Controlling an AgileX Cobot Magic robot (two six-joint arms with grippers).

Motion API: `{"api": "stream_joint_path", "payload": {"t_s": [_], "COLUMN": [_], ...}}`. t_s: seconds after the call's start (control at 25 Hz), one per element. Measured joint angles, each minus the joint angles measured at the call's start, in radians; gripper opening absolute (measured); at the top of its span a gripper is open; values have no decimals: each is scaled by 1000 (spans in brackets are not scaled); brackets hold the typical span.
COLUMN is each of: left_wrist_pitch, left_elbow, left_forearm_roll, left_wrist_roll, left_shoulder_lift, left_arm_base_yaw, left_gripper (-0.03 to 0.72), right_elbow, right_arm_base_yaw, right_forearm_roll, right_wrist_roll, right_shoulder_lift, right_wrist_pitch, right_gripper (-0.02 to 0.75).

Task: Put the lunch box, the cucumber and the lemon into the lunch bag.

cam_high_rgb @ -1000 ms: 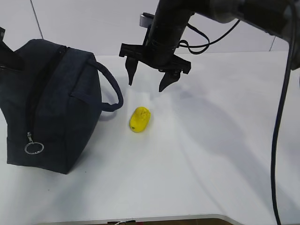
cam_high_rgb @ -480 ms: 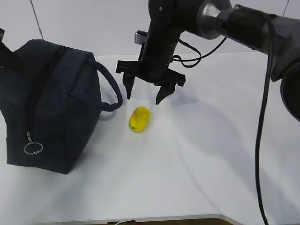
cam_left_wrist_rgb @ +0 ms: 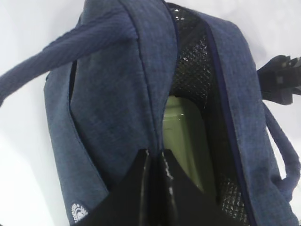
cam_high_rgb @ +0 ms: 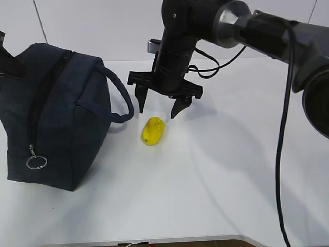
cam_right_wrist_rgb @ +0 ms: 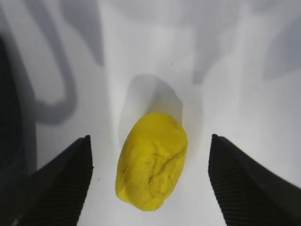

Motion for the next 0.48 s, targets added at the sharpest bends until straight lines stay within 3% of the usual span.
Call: {"api": "stream_joint_path", "payload": {"t_s": [0.48], "left_wrist_pitch": [-1], "left_elbow": [0], "left_forearm_roll": [0], "left_wrist_roll": [0], "left_shoulder_lift": [0], "left_arm_base_yaw": [0], "left_gripper": [-13], "right_elbow": [0], "right_arm_base_yaw": [0], "right_forearm_roll": [61], "right_wrist_roll": [0], "right_shoulder_lift": [48], "right_wrist_pitch": [-2], "right_gripper": [595]}}
